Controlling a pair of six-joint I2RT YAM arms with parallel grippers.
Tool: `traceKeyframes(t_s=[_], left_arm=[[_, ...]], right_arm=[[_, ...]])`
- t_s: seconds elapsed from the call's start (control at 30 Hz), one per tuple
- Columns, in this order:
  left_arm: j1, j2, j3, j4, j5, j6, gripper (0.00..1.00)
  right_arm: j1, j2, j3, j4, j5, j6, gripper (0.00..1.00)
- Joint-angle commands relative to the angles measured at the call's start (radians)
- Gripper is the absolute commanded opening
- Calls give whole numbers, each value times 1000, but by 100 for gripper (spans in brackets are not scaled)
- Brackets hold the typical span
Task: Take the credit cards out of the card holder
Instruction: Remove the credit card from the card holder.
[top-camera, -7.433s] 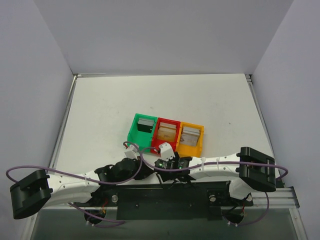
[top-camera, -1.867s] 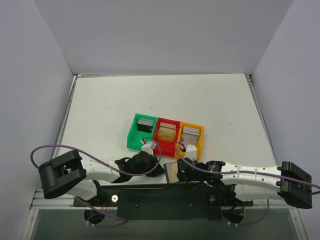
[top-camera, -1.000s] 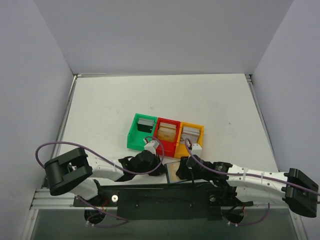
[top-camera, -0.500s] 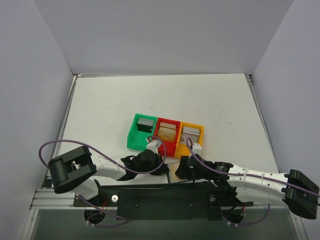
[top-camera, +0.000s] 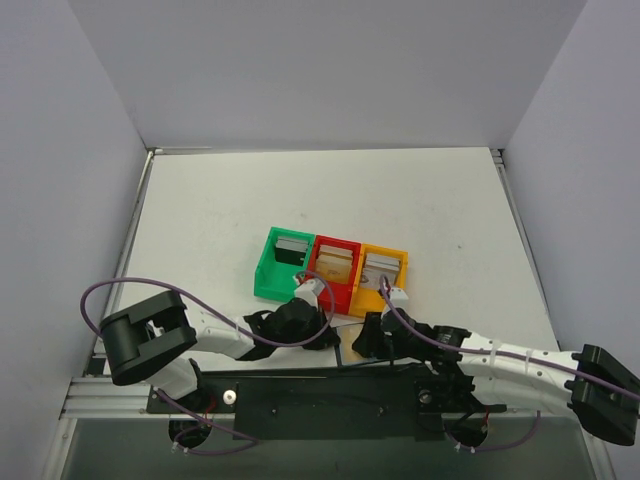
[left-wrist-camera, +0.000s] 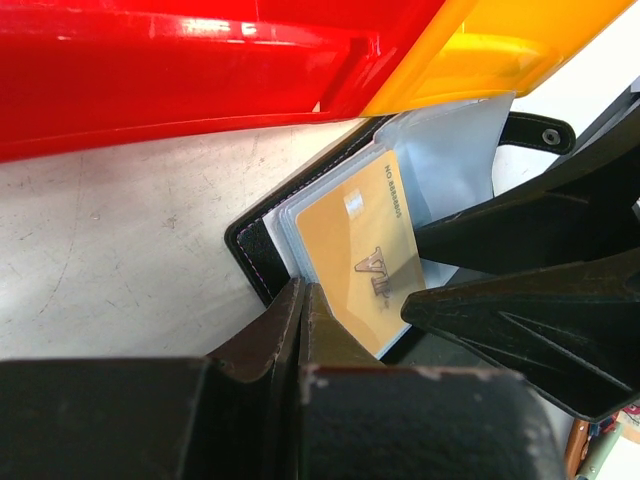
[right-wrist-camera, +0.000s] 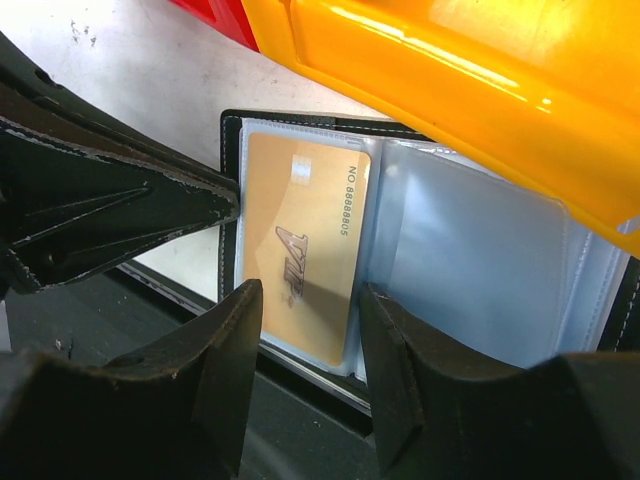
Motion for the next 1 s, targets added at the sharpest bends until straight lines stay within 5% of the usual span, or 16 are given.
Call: traceKeyframes(t_s=[0.0, 0.53, 0.97], left_arm=[[-5, 31, 29, 2, 1, 12, 0], [-5, 85, 46, -3, -2, 15, 0], [-2, 95, 46, -14, -7, 13, 0]], right_arm=[[-11, -36, -21, 32, -12, 17, 39], [-40, -157, -93, 82, -56, 52, 29], [-84, -192, -131, 76, -69, 63, 12]])
